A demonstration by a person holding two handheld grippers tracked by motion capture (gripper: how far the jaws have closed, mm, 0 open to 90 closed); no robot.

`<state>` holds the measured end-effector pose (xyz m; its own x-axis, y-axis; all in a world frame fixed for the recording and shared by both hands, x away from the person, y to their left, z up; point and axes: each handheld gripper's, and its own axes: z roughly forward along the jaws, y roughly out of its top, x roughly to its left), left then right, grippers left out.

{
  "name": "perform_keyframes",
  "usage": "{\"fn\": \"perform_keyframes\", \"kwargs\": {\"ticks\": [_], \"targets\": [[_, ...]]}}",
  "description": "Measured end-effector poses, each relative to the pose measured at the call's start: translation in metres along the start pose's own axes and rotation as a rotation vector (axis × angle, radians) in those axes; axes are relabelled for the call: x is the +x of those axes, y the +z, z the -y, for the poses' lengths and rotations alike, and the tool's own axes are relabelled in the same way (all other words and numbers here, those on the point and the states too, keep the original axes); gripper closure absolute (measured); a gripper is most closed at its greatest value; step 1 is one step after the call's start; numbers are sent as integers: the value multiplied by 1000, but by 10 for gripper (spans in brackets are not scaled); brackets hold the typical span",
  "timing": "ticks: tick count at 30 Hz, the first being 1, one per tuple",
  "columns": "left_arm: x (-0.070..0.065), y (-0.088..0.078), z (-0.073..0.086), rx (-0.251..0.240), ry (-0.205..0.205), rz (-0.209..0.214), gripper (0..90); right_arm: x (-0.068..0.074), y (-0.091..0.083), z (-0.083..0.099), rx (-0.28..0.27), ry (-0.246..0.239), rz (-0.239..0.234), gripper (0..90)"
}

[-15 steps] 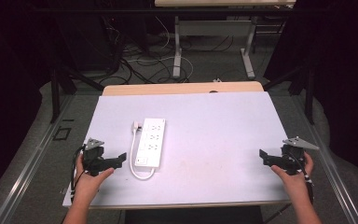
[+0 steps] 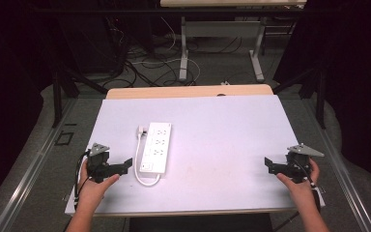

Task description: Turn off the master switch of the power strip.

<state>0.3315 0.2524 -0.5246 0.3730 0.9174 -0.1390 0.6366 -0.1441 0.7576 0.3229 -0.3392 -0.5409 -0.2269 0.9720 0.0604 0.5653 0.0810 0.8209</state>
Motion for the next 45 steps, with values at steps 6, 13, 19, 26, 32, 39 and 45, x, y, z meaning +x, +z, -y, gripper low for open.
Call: {"fn": "perform_keyframes", "kwargs": {"ticks": [6,13,19,26,32,39,45], "targets": [[-4,-1,-1,-23,-4,9,28,4,3,1,3,-18,-13,0],[-12,-3,-4,-24,8,28,28,7,4,1,3,-29,-18,0],[-17,-2,-5,-22,22,39,30,9,4,1,4,-37,-18,0],[-23,-2,-5,-22,46,53,52,11,4,1,5,-41,-24,0],[-32,-3,-6,-22,60,77,100,12,5,1,6,-50,-24,0],[-41,0,-6,-13,95,86,119,13,5,1,9,-52,-22,0],[-46,2,-6,-8,110,90,119,12,5,1,9,-58,-18,0]]}}
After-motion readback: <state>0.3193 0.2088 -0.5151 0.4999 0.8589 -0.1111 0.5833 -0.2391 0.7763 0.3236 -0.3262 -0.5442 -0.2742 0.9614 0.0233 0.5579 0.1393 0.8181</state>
